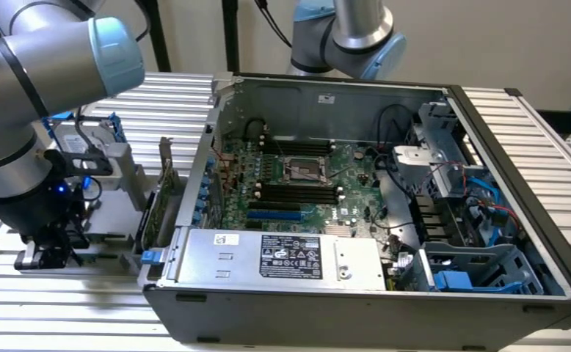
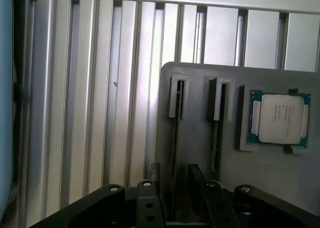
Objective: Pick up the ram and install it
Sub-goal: 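Pick up the ram and move it above insertion slot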
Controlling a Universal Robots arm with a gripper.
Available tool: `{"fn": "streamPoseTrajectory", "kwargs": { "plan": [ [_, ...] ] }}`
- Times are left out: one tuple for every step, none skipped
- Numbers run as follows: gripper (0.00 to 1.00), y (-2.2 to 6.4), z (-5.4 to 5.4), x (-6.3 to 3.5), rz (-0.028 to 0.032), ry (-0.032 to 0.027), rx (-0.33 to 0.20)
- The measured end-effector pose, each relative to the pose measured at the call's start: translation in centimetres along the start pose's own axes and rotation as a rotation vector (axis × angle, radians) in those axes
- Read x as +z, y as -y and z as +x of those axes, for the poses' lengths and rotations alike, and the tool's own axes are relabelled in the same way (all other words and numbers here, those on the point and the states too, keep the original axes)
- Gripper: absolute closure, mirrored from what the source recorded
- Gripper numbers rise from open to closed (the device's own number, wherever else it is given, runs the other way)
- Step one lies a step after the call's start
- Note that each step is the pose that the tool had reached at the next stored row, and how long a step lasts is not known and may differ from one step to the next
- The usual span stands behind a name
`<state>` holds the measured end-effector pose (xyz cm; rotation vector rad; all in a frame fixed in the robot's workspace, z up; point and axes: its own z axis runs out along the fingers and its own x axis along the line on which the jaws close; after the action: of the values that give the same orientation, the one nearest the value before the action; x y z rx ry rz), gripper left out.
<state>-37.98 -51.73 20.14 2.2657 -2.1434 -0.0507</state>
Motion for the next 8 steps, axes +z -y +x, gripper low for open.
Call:
{"fn": "streamPoseTrajectory", "kwargs": {
  "plan": [
    [0.64, 0.01, 0.02, 0.08, -0.0001, -0.0001, 0.000],
    [0.64, 0.02, 0.03, 0.13, -0.0001, -0.0001, 0.000],
    [0.64, 0.04, 0.03, 0.19, -0.0001, -0.0001, 0.000],
    [0.64, 0.05, 0.03, 0.24, -0.0001, -0.0001, 0.000],
    [0.64, 0.06, 0.04, 0.29, 0.0000, 0.0000, 0.000],
    [0.64, 0.07, 0.04, 0.34, -0.0001, 0.0000, 0.000],
    [0.66, 0.07, 0.04, 0.37, -0.0002, -0.0002, 0.000],
    [0.72, 0.07, 0.04, 0.38, -0.0002, -0.0002, 0.000]
  ]
}}
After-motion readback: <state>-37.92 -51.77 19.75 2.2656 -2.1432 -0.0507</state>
